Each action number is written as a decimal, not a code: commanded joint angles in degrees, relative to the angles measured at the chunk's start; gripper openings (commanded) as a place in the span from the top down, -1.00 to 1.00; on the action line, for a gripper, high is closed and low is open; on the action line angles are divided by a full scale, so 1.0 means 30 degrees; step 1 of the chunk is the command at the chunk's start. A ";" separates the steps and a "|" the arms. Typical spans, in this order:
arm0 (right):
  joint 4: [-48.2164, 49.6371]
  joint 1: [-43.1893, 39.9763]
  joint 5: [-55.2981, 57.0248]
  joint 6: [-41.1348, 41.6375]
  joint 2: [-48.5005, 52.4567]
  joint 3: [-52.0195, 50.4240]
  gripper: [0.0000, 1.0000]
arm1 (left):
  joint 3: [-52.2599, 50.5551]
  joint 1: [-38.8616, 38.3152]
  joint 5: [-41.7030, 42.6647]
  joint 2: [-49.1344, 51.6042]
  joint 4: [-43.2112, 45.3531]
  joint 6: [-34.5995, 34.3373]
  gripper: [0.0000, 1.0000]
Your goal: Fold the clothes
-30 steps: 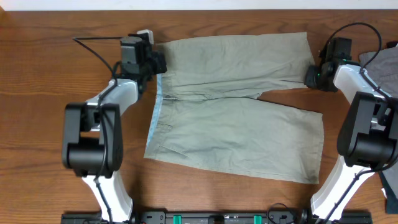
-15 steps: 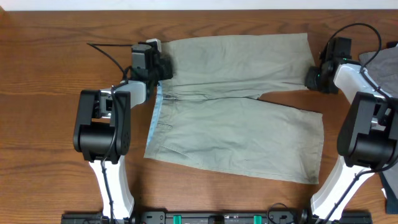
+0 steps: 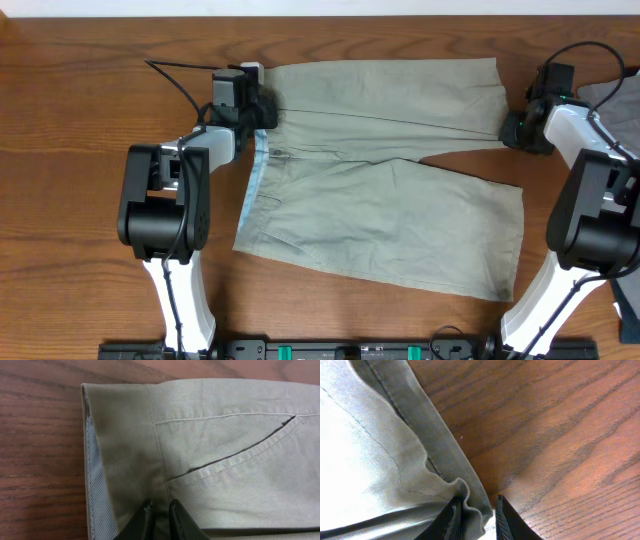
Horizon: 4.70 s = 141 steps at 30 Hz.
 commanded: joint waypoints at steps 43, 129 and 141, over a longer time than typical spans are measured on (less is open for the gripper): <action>-1.4557 0.0182 -0.5581 0.5056 -0.9872 -0.3235 -0.15 | 0.0619 0.0743 -0.2616 -1.2925 -2.3343 -0.2652 0.68; -0.4838 -0.3993 -0.0532 0.9573 -1.1278 -1.3311 0.02 | -0.2688 0.0743 -0.3446 -1.4739 -2.1587 -0.4495 0.40; -0.4422 -0.3993 -0.0481 0.9566 -1.1278 -1.3639 0.92 | -0.2688 0.0743 -0.3337 -1.4746 -2.4239 -0.6149 0.41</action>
